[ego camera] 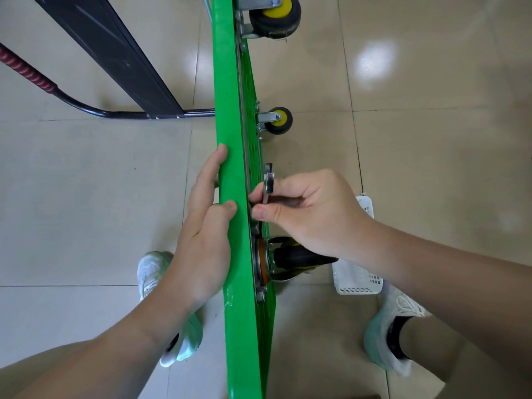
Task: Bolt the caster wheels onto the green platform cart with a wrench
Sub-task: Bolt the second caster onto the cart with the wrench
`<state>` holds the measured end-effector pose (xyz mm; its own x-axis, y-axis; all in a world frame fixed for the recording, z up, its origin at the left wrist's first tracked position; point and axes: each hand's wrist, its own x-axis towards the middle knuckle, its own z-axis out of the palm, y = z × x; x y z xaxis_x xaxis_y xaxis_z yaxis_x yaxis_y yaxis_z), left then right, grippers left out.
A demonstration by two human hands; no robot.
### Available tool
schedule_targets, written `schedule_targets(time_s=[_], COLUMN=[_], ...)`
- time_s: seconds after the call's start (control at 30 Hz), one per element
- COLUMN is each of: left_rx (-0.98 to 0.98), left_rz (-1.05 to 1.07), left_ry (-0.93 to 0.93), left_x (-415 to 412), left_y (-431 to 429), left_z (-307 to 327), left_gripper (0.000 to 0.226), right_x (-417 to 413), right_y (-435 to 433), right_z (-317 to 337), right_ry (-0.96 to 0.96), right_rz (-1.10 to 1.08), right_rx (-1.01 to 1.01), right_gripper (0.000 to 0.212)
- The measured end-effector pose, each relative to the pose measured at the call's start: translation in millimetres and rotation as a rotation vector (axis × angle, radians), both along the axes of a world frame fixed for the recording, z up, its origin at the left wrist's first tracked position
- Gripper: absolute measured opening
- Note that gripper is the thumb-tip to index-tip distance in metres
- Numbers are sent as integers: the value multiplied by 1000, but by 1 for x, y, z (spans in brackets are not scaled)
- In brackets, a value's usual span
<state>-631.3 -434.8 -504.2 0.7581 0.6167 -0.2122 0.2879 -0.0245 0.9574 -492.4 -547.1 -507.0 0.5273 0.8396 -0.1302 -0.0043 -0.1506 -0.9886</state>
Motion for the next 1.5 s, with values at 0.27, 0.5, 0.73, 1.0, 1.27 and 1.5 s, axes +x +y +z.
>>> schedule_targets(time_s=[0.27,0.5,0.73,1.0,1.27,1.5], left_rx=[-8,-4,-20,-42,-47,-35], left_rz=[19,16,-3,-18,-4,-6], left_ry=[3,29,44,24,27,-11], left_x=[1,3,1,1,1,2], left_y=[0,-3,0,1,1,1], left_z=[2,6,5,3,2,0], left_gripper=[67,66,68,71,71,69], right_x=[3,36,51,43,66,43], right_y=[13,38,46,42,52,28], right_z=[-10,-36,-73,-92,-50,8], right_ry=[93,332,600,817,390,279], right_rz=[-93,-92,-13,-67,-163,-22], right_rx=[-19,-193,-465,-578,-274,-22], right_gripper=[22,11,31,34,16,21])
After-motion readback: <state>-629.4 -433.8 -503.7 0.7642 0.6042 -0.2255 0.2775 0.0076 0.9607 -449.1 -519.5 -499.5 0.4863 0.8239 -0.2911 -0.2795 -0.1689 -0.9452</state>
